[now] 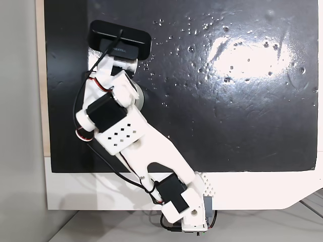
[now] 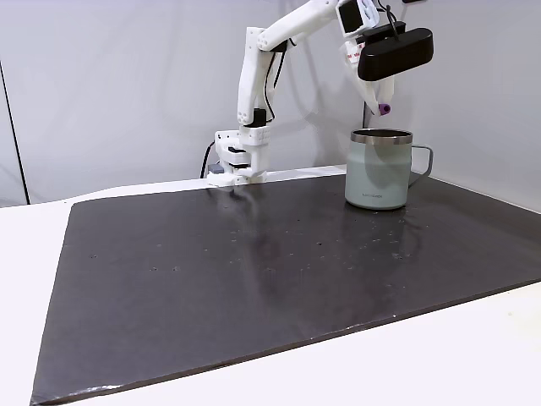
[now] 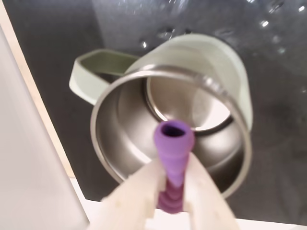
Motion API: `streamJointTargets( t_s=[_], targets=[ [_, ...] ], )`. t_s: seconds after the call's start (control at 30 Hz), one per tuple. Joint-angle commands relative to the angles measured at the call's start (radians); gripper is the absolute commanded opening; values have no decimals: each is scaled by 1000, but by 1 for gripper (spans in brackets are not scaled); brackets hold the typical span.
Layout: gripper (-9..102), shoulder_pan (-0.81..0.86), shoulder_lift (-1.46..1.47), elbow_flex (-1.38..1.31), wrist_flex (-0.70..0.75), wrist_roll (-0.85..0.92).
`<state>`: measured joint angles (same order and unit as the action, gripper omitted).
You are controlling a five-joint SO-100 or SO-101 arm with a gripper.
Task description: Grasp a pengrip and put it in the cup.
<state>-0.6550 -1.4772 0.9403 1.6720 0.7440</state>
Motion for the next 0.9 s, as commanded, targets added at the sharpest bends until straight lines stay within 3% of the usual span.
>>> streamJointTargets(
  t_s=[0.0,0.17,0.3,0.4,0.87],
  targets=[
    [0,-40,-6,-63,6,-23],
    [1,-55,-6,-69,8,-29],
    [23,-55,-6,-72,25,-14],
    [31,-54,-6,-72,29,-12],
    [31,-49,-9,-72,37,3]
  ],
)
